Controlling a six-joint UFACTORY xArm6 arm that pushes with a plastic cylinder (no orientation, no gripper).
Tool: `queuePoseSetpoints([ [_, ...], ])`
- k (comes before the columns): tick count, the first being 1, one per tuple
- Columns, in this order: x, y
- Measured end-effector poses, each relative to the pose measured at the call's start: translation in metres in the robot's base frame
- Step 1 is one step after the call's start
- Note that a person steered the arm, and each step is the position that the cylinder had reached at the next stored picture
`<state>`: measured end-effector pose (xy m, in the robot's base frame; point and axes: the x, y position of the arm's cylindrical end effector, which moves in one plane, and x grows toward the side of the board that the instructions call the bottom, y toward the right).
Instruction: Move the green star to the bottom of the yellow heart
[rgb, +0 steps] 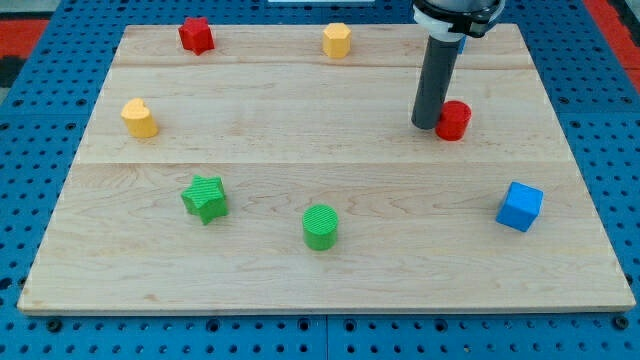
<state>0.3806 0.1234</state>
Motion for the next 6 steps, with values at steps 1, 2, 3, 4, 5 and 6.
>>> queuePoseSetpoints([
  [1,0.000,-0.012],
  [2,0.000,-0.046],
  [3,0.004,-0.082],
  [4,0.024,-0.084],
  [5,0.024,-0.084],
  [6,0.024,-0.092],
])
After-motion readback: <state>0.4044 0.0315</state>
